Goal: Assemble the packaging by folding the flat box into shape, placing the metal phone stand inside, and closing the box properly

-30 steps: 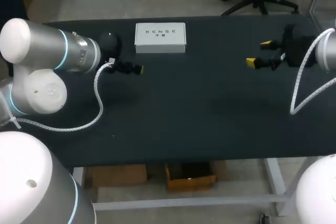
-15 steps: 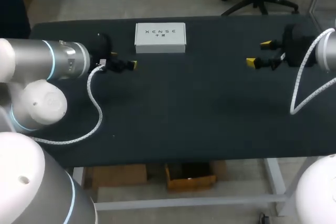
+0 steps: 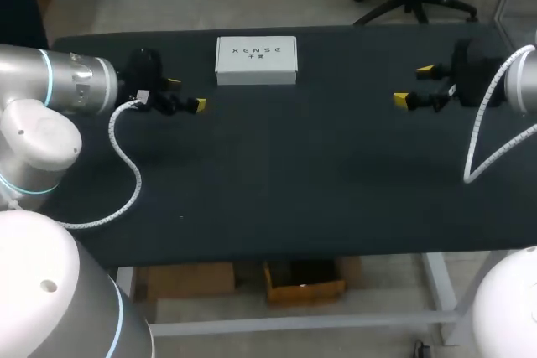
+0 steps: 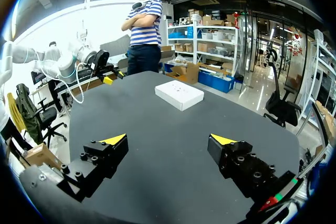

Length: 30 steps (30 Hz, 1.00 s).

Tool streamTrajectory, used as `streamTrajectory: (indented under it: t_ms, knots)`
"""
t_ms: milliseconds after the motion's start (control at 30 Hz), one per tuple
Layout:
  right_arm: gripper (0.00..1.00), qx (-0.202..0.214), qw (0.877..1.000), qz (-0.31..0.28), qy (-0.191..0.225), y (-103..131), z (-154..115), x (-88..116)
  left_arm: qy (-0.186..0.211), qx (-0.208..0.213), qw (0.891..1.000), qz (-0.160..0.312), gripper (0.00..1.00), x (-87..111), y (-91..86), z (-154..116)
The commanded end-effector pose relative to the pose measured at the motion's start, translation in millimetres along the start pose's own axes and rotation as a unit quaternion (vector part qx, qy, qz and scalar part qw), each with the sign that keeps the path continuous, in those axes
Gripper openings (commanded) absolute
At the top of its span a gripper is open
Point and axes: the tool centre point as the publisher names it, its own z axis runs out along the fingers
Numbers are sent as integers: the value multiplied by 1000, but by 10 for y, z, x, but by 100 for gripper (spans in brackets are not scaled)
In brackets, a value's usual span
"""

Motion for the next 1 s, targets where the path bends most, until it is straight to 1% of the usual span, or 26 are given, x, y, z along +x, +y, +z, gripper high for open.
streamTrajectory:
  t_ms: [33, 100, 133, 200, 367, 500, 700, 1000]
  knots:
    - [100, -3, 1000, -1, 2, -11, -13, -2, -31, 30, 999, 0, 100, 83, 129, -41]
    - [100, -3, 1000, -1, 2, -11, -13, -2, -35, 37, 999, -2, 100, 80, 158, -56]
    - [100, -3, 1000, -1, 2, -11, -13, -2, -40, 39, 998, 7, 100, 76, 172, -67]
    - [100, -3, 1000, -1, 2, -11, -13, -2, -43, 46, 998, 9, 100, 75, 192, -91]
    - [100, -3, 1000, -1, 2, -11, -13, -2, -58, 42, 997, 23, 100, 65, 187, -153]
    - [100, -3, 1000, -1, 2, -11, -13, -2, -60, 34, 997, 25, 100, 64, 138, -201]
    - [100, -3, 1000, -1, 2, -11, -13, -2, -51, 16, 998, 21, 100, 22, 94, -251]
    - [100, -3, 1000, -1, 2, -11, -13, -2, -47, 12, 999, 17, 100, -17, 98, -276]
